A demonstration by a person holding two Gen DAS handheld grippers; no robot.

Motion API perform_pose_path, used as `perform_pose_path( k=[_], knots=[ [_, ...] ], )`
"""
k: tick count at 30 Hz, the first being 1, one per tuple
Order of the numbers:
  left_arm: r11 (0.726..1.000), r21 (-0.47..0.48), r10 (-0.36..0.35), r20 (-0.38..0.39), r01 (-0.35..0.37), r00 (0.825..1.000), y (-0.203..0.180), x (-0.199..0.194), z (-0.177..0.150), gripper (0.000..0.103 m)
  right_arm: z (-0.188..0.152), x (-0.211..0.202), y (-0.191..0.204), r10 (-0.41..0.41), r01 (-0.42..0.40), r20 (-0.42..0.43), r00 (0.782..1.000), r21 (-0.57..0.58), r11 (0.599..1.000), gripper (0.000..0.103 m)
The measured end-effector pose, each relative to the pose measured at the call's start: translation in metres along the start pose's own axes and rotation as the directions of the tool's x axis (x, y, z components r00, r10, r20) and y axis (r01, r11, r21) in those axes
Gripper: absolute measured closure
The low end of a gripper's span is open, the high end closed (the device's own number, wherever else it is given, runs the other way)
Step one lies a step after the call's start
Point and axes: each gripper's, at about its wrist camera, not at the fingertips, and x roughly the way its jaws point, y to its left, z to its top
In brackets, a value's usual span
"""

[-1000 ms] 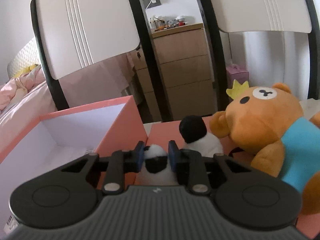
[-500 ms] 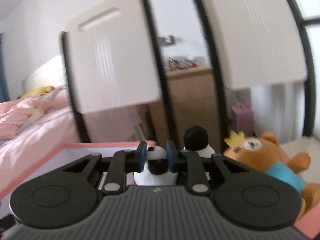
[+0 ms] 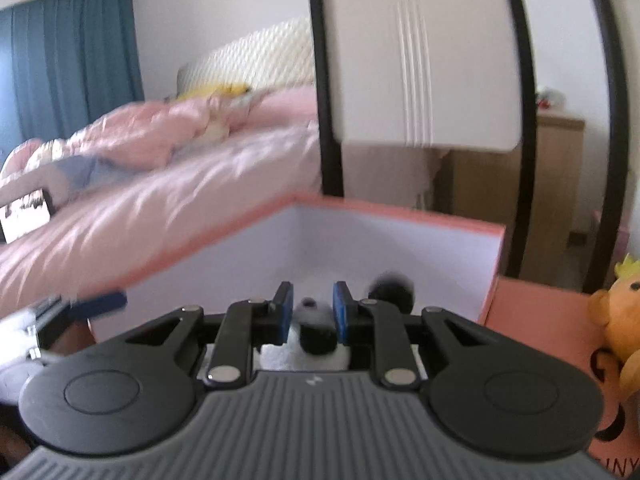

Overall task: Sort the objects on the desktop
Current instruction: 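Carry the panda plush with the right gripper into the box and release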

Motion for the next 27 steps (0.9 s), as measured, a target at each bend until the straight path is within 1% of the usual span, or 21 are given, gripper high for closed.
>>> perform_pose_path(
  k=[3,7,11,16,18,20,23,25,27],
  knots=[
    [1.000,0.002,0.001,0.000,-0.001,1.000,0.000,0.000,0.000,0.000,-0.003,0.005,0.002,0.007,-0.008,-0.042,0.999,-0.023,1.000,0.081],
    [1.000,0.007,0.000,0.002,0.000,1.000,-0.001,0.000,-0.001,0.000,-0.010,0.006,0.006,-0.016,0.013,-0.067,0.998,-0.046,0.999,0.081],
    [1.000,0.014,-0.001,0.004,0.001,1.000,-0.002,-0.001,-0.001,0.000,-0.012,-0.001,0.001,-0.037,0.036,-0.053,0.998,-0.024,0.999,0.080],
    [1.000,0.022,-0.003,0.005,0.003,1.000,-0.004,-0.002,-0.002,0.000,-0.009,-0.021,-0.002,-0.086,0.086,0.006,0.996,-0.009,0.996,0.079],
    [1.000,0.022,-0.006,0.006,0.006,1.000,-0.004,-0.002,-0.002,0.000,-0.009,-0.029,-0.002,-0.106,0.106,0.027,0.994,0.000,0.994,0.074],
    [1.000,0.023,-0.009,0.008,0.009,1.000,-0.005,-0.003,-0.002,0.000,-0.009,-0.037,-0.002,-0.125,0.125,0.046,0.991,0.012,0.992,0.062],
    [1.000,0.025,-0.013,0.010,0.012,1.000,-0.006,-0.004,-0.002,0.000,-0.012,-0.054,-0.001,-0.164,0.162,0.076,0.984,0.036,0.986,0.053],
    [1.000,0.027,-0.015,0.012,0.015,1.000,-0.007,-0.005,-0.002,0.000,-0.016,-0.066,-0.002,-0.189,0.183,0.096,0.977,0.066,0.981,0.049],
    [0.999,0.028,-0.017,0.014,0.017,1.000,-0.008,-0.006,-0.002,0.000,-0.022,-0.078,0.000,-0.223,0.214,0.116,0.968,0.082,0.973,0.043]
  ],
)
